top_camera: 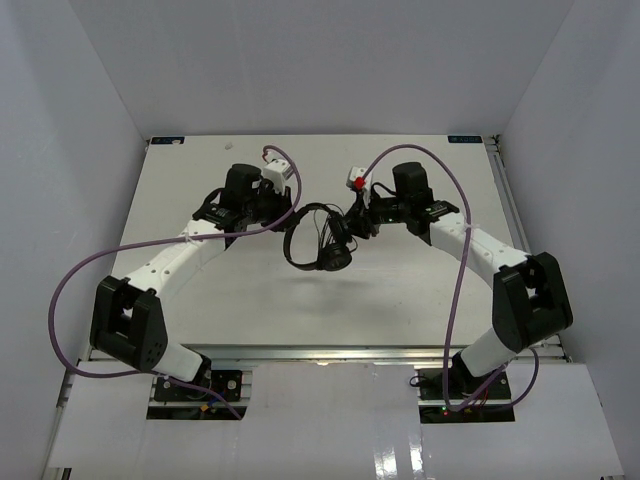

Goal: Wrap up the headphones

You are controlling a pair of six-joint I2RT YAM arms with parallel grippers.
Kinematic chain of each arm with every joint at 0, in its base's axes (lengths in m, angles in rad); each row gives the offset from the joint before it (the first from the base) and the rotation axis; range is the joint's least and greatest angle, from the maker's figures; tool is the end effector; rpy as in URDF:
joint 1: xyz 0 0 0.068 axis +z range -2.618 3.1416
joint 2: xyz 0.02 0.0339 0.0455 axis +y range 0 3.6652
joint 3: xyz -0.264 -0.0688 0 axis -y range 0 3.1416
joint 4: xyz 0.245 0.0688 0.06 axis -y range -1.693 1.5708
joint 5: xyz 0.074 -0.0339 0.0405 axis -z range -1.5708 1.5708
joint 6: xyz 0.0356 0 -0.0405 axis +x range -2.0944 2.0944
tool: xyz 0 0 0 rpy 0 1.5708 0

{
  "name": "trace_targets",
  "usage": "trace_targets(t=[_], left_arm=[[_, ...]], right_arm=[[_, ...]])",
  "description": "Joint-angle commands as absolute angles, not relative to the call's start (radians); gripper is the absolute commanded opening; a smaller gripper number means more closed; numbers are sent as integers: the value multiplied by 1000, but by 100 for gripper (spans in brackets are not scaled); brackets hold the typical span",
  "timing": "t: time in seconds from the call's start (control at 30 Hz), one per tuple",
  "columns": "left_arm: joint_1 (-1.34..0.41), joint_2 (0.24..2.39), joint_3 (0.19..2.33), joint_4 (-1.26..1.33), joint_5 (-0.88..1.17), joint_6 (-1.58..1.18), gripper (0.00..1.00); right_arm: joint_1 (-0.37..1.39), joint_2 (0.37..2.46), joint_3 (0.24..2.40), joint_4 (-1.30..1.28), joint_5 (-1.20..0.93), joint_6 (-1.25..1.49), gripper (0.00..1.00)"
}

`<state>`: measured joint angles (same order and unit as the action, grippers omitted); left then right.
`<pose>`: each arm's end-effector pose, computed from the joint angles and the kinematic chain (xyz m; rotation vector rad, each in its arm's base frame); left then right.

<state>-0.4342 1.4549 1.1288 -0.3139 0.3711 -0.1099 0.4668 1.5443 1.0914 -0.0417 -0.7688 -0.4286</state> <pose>0.2910 -0.1492 0.2901 0.5706 2.1787 -0.7080 0.2989 0.1784 0.2769 -1.2696 1.5553 0.8116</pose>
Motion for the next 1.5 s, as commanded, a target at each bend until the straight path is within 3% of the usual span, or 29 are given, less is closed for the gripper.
trace_targets(t=[0.0,0.5,0.77,0.93,0.97,1.03,1.13,1.17,1.2,1.27,1.47], left_arm=[[-398,1436,1124,-237,350,-138,0],[-262,1622,1118,-177,312,-127,0],[-210,1835,1198,-181,166,-135,0],[-185,1887,1235,-185,44,-153,1],[-182,1892,1240,-187,20,-155,4],[-178,1896,1244,-198,-18,-156,22],[-168,1892,1252,-221,-23,-161,62],[-167,1888,1253,-233,-21,-163,81],[-164,1885,1253,-239,-20,-166,88],[-154,1862,1252,-263,-5,-174,98],[-138,1687,1205,-300,94,-213,98]], right_arm=[[459,1585,1163,-12,-854,-359,42],[312,1492,1055,-21,-752,-394,70],[282,1346,905,-18,-718,-393,85],[279,1248,812,-16,-718,-388,89],[277,1229,800,-17,-718,-386,89],[273,1207,773,-15,-718,-382,91],[266,1179,751,-19,-715,-377,95],[264,1175,744,-20,-712,-371,96],[261,1170,742,-21,-710,-370,97],[256,1153,733,-24,-699,-350,90],[251,1072,727,-21,-457,-225,90]])
